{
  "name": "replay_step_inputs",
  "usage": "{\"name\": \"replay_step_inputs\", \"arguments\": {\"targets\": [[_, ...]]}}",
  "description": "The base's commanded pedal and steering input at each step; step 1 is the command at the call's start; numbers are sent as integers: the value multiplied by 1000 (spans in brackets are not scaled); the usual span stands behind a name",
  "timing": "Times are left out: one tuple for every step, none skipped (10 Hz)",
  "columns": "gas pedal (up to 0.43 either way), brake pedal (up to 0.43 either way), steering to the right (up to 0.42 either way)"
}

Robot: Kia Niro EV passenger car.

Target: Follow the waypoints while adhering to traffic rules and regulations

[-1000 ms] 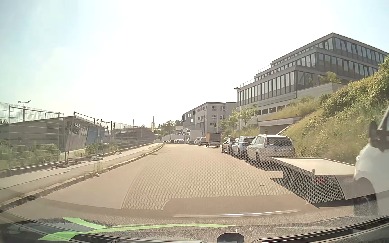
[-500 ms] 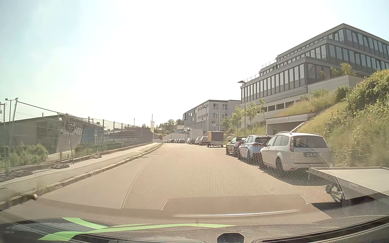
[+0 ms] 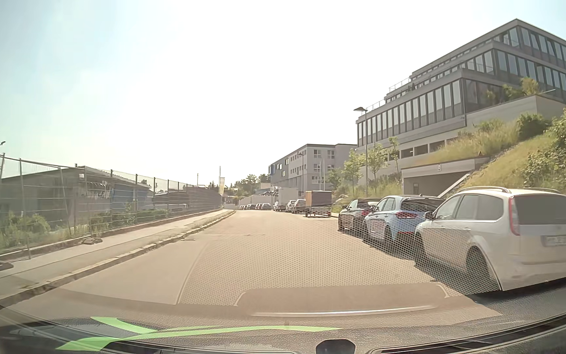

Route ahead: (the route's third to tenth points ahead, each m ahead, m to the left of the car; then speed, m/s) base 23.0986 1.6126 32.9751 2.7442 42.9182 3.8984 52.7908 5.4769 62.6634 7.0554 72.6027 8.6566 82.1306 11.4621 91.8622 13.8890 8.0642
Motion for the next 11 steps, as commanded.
{"name": "replay_step_inputs", "arguments": {"targets": [[138,0,-15],[138,0,-15],[138,0,-15],[138,0,-15],[138,0,-15],[138,0,-15],[138,0,-15],[138,0,-15],[138,0,-15],[138,0,-15],[138,0,-15]]}}
